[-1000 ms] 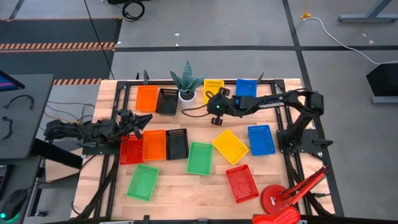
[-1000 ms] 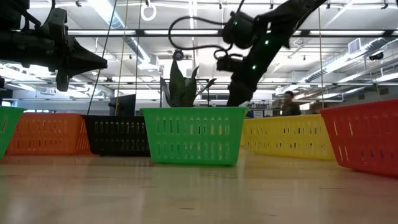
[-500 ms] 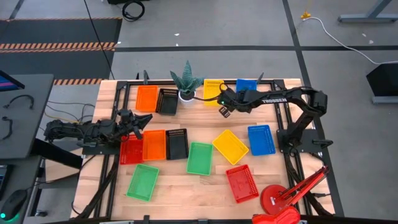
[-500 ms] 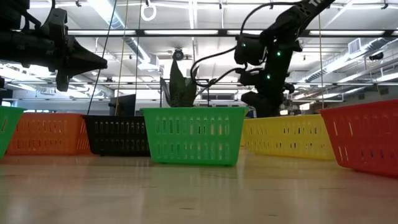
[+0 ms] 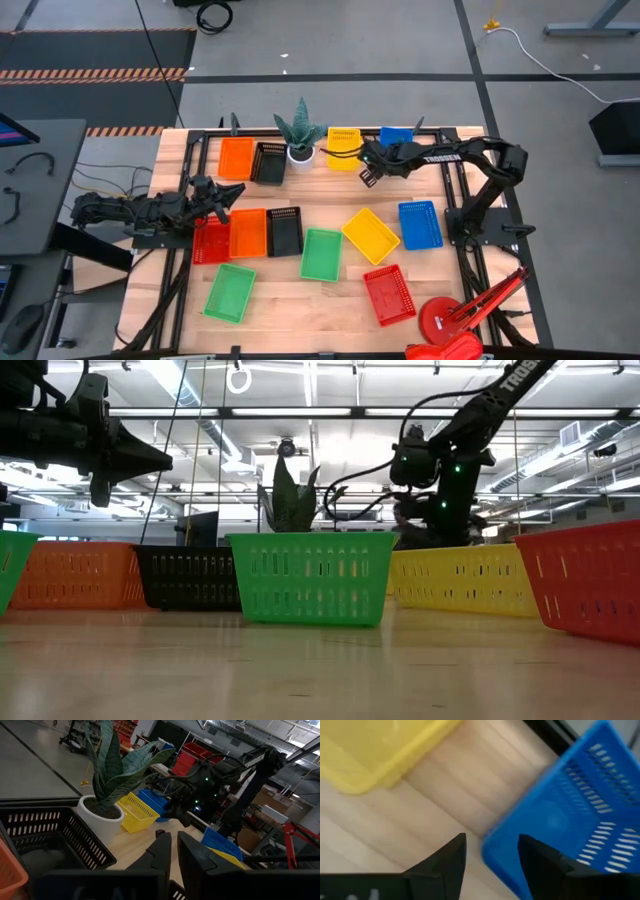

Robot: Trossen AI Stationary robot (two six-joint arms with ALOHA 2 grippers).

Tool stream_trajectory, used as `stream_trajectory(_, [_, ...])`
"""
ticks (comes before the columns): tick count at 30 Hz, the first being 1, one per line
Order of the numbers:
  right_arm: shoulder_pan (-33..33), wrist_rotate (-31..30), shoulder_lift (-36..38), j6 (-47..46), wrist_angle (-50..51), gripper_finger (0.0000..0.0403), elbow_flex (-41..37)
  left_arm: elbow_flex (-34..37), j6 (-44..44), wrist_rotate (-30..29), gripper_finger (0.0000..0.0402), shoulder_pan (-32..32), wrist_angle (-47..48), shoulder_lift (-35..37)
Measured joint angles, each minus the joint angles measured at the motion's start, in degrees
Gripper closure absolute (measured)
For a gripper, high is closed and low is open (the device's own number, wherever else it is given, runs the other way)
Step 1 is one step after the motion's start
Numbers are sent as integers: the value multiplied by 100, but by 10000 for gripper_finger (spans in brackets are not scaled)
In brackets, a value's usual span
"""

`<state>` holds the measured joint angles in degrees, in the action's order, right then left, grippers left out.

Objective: Stack baskets by color
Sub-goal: Adjust the top blue bin

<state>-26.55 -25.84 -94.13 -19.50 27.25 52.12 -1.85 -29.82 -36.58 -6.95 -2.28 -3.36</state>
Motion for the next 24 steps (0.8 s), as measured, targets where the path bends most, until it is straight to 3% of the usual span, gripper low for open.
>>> stream_trajectory(13, [411, 343, 4, 902, -1015, 386, 48, 0, -2, 0, 365, -1, 0, 0])
stream_trajectory(24, [415, 989, 4, 1532, -1415, 363, 45, 0, -4, -1, 369, -1, -2, -1])
